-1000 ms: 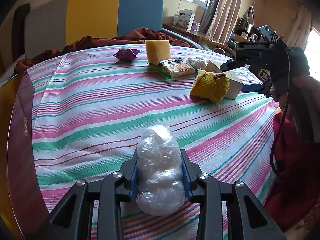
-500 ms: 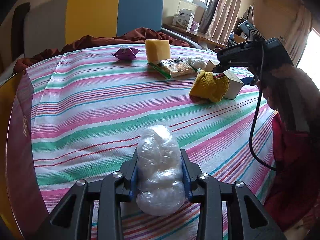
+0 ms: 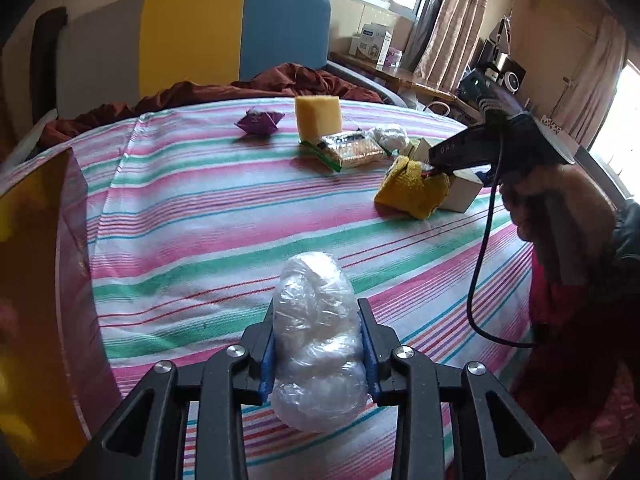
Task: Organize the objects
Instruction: 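Carry the white bag toward the gold tray while the right gripper grasps the cream boxed product, then lower the white bag into the gold tray and open the left gripper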
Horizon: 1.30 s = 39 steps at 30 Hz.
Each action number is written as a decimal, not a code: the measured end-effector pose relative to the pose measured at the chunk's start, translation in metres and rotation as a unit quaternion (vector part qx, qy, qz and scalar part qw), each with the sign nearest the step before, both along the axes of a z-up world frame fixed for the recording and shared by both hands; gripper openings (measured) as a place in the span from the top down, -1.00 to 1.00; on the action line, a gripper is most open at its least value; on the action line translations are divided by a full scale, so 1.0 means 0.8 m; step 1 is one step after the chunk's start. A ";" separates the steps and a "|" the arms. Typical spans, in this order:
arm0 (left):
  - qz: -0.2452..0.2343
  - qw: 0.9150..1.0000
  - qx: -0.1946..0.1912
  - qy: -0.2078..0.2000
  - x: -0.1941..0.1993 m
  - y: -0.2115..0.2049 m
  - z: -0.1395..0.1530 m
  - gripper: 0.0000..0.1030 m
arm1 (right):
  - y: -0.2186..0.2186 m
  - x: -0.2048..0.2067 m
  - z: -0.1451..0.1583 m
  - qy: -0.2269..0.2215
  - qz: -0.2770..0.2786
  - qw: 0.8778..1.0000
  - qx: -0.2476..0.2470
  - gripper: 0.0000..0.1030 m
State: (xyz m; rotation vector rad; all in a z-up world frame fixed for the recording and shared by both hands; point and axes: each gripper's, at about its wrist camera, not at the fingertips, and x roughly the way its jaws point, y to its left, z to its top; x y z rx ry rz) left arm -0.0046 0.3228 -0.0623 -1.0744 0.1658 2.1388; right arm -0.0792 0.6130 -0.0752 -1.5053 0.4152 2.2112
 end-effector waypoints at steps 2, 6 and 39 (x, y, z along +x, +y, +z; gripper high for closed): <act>0.012 1.000 0.011 0.002 -0.003 -0.019 0.021 0.33 | 0.000 -0.002 -0.001 -0.001 0.001 1.000 0.002 0.01; 0.065 0.998 0.025 -0.003 -0.037 -0.082 0.065 0.32 | 0.001 -0.003 -0.001 -0.003 0.001 1.000 0.003 0.01; 0.331 0.941 -0.036 -0.052 -0.235 -0.341 0.046 -0.16 | 0.000 -0.002 0.000 -0.014 0.008 1.000 0.020 0.01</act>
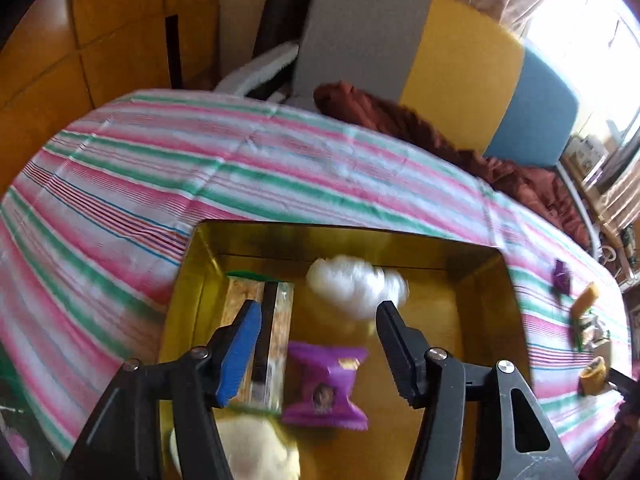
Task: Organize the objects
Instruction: 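Lower the white bag into the gold tray and open the left gripper, then carry the cream boxed product into the gold tray and open the right gripper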
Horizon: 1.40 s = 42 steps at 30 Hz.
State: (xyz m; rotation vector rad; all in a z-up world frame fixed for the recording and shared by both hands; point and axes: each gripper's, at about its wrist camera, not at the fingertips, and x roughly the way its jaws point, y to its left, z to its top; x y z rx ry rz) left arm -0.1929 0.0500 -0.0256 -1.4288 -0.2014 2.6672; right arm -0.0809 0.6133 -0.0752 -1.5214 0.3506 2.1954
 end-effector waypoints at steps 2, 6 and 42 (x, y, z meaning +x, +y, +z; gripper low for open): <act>-0.005 1.000 -0.005 0.024 0.029 0.001 0.014 -0.16 | 0.004 0.001 0.001 0.000 -0.007 1.000 0.003 0.01; -0.016 0.998 -0.007 0.061 0.095 0.006 0.030 -0.16 | 0.007 0.007 0.008 0.011 -0.018 1.000 0.006 0.02; 0.093 0.990 -0.057 0.093 0.238 -0.100 0.024 -0.16 | -0.542 0.007 0.061 0.019 0.415 0.899 -0.142 0.02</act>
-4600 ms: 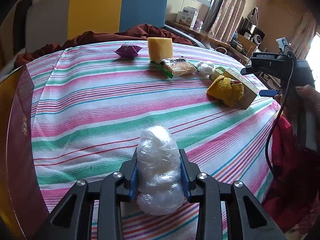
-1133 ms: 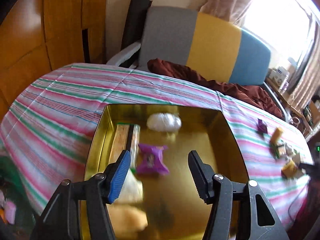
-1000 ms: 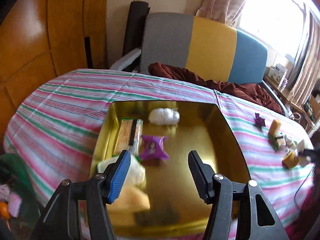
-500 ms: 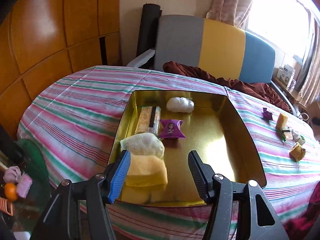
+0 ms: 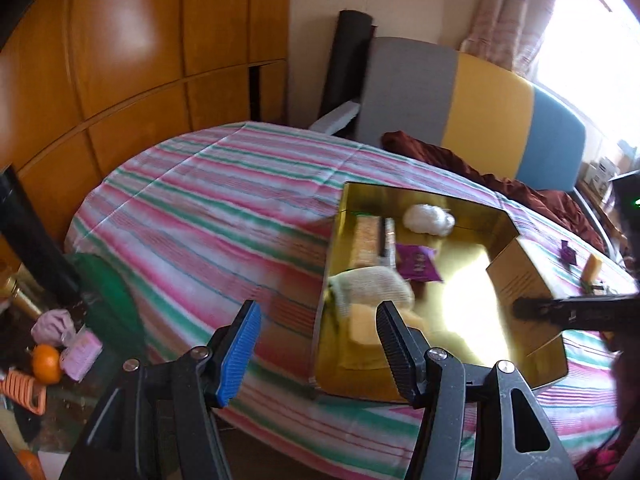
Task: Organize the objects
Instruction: 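Carry the cream boxed product into the gold tray and open the right gripper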
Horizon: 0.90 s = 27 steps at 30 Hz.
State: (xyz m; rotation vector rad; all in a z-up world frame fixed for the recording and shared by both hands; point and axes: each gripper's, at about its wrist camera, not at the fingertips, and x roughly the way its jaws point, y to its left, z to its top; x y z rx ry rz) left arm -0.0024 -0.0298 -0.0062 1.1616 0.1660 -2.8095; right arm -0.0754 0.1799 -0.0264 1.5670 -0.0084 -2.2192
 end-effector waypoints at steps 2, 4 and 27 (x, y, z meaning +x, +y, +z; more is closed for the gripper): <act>0.006 1.000 0.003 -0.004 0.001 -0.009 -0.004 -0.16 | -0.016 -0.004 -0.016 -0.013 -0.002 1.000 0.011 0.02; 0.009 1.000 0.008 -0.008 0.000 -0.014 -0.008 -0.16 | -0.029 -0.010 -0.031 -0.032 -0.006 0.999 0.016 0.02; 0.016 1.000 0.022 0.003 -0.001 -0.023 -0.011 -0.20 | -0.050 -0.002 -0.037 -0.084 -0.036 0.989 -0.116 -0.46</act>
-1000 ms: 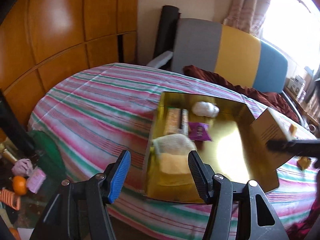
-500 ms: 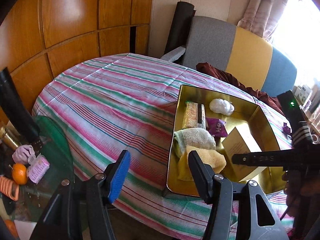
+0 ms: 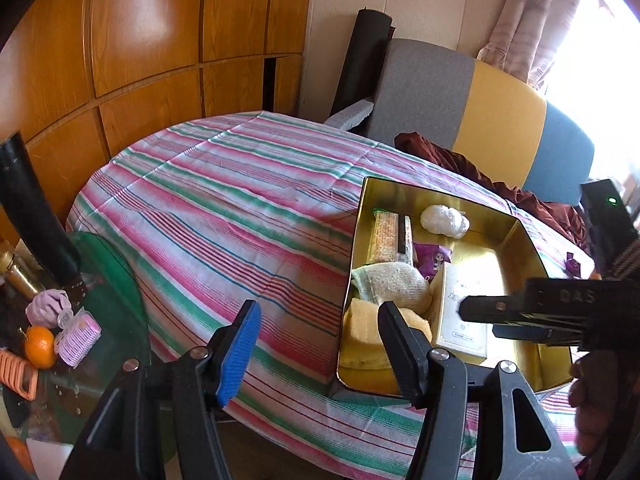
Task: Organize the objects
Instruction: 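Carry the cream boxed product into the gold tray and open the right gripper, then withdraw both grippers from the tray back toward the table items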
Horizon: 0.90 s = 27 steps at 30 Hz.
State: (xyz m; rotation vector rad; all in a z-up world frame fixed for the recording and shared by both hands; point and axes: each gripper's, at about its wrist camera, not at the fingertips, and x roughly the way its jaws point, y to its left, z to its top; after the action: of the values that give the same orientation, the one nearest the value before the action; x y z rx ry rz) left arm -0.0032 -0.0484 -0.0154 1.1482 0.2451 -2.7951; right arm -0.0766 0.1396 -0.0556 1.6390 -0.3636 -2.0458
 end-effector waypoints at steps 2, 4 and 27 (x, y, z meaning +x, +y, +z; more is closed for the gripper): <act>-0.004 1.000 -0.008 0.006 0.002 0.005 0.004 -0.20 | 0.013 0.006 0.008 0.015 0.003 1.000 0.011 -0.46; -0.010 1.000 -0.017 0.013 0.006 0.013 0.009 -0.21 | 0.021 0.007 0.015 0.040 0.006 0.999 0.027 -0.46; -0.118 0.991 -0.053 0.023 0.020 0.149 0.029 -0.55 | 0.159 0.062 0.083 0.267 -0.044 0.943 0.193 -0.64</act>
State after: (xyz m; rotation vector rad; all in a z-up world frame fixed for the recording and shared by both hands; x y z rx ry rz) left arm 0.0130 0.0706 0.0082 1.1602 -0.0396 -2.9972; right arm -0.0268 0.2667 0.0108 1.1931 0.1693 -2.6431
